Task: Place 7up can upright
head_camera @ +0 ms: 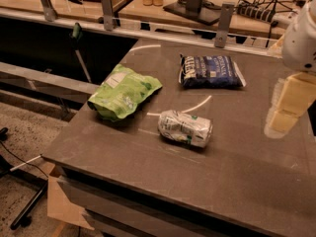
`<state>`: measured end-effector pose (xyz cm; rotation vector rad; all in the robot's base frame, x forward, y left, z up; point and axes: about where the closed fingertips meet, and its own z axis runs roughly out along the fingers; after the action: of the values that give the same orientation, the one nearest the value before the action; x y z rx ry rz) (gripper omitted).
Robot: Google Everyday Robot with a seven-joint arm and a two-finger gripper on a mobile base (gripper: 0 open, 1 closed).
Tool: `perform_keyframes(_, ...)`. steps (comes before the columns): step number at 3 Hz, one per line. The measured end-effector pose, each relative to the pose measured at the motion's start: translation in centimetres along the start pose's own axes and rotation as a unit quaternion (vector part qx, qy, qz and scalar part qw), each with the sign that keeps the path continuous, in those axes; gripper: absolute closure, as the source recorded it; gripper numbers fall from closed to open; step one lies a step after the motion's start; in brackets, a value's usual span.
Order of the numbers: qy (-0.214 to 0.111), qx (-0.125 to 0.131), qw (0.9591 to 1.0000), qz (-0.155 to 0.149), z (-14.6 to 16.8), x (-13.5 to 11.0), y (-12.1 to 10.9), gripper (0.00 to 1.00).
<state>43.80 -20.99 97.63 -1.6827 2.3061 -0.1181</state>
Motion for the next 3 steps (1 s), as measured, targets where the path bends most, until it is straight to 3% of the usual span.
perform_keyframes(1,0.043,-0.006,0.9987,0.026,1.0,-3.2,1.7,0.00)
perform_keyframes(3,0.051,-0.028,0.9939,0.094,3.5,-10.6,5.2,0.00)
